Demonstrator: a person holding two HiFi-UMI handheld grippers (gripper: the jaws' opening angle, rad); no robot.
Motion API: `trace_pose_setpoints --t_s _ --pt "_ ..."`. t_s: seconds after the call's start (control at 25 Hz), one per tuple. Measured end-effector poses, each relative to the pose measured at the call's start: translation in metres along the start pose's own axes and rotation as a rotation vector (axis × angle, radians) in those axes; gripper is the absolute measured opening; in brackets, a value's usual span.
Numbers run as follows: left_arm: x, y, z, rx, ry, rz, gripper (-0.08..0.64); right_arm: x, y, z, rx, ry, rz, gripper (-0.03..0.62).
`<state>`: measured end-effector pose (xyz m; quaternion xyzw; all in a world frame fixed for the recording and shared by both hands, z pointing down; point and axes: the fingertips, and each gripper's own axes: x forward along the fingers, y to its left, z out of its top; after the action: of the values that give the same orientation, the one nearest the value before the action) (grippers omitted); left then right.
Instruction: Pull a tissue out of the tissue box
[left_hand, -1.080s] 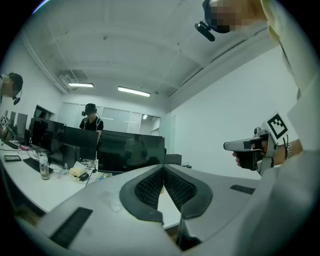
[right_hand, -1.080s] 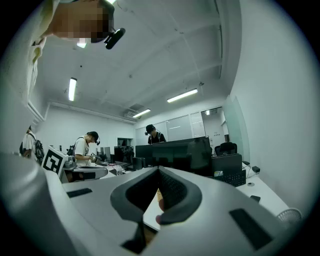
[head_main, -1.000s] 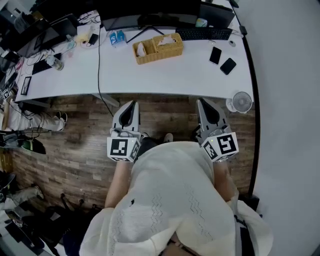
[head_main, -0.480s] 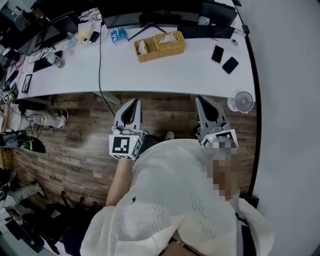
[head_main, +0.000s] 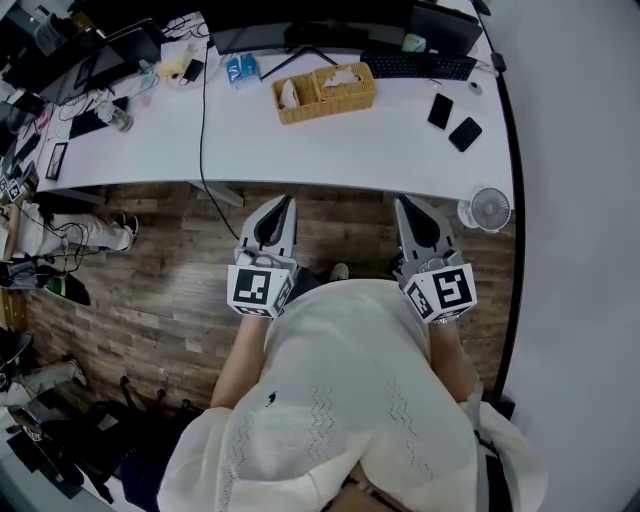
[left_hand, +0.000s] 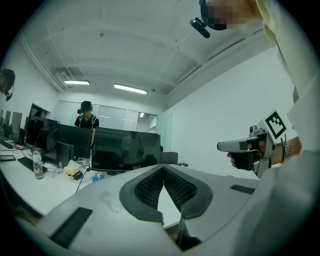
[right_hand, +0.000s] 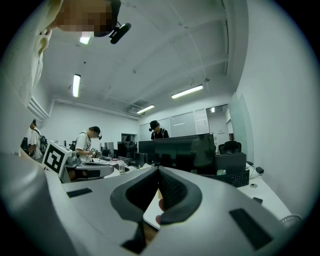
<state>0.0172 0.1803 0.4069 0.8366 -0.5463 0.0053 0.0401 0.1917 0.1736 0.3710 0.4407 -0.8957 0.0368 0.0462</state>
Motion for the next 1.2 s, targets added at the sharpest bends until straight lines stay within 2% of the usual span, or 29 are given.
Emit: trace_pose_setpoints --t_s 0.36,0.6,0.8,1.2 --pt "0.001 0.0 -0.004 -0.006 0.019 0.024 0.012 -0.001 -0.006 0.005 0.048 -0.071 0.027 0.0" --pt "0.007 0.005 -0.002 0.014 0.019 0.023 0.012 0.001 -0.016 0.003 0.141 -0.095 0.033 0.002" --pt "0.026 0.013 -0.003 -0.008 0.015 0.019 0.014 0.008 -0.026 0.001 0.126 -0.069 0.019 0.002" --pt "0.09 0.048 0.005 0.0 -0.005 -0.061 0.014 0.063 -0.048 0.007 0.11 -0.039 -0.003 0.002"
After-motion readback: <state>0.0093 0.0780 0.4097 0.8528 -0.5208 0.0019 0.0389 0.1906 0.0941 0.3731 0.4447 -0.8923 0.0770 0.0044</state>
